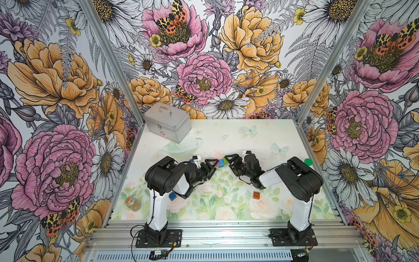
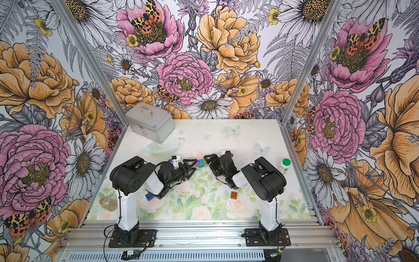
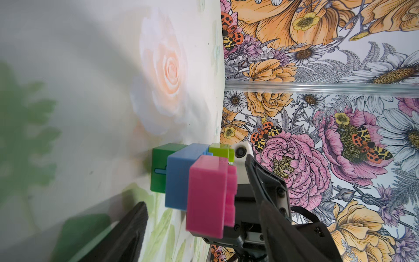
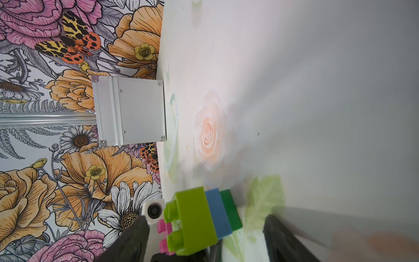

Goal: Assemble the letter v with lego
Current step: Assemble the lego brick with the lego brick.

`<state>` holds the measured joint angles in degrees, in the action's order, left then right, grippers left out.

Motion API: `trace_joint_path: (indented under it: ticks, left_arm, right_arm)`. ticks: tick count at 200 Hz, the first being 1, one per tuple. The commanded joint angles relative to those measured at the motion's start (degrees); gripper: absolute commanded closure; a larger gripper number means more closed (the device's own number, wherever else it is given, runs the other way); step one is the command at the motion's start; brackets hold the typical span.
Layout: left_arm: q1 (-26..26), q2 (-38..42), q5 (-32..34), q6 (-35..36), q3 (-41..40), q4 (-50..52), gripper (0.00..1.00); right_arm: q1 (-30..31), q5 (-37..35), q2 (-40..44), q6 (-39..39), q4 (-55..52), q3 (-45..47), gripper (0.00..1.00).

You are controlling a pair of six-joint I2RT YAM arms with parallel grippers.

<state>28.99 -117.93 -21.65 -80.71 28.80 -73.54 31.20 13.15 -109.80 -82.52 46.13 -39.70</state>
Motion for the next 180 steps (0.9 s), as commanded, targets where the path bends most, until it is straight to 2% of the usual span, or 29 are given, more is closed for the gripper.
trace_joint_path:
  ticks: [1, 49, 180]
  left_arm:
    - [0.82, -5.46, 3.56, 2.25, -2.33, 14.80, 0.23]
    - [0.88, -6.71, 3.63, 2.00, -2.23, 14.63, 0.32]
    - [0.89, -9.15, 4.08, 0.90, -0.54, 13.55, 0.36]
  right_arm:
    - [0.68, -0.80, -1.51, -0.36, -0.02, -2.12, 0.19]
    - [1.32, -1.10, -2.64, -0.80, 0.19, -3.28, 0.26]
    - [1.67, -1.76, -5.46, -2.45, 4.12, -2.66, 0.39]
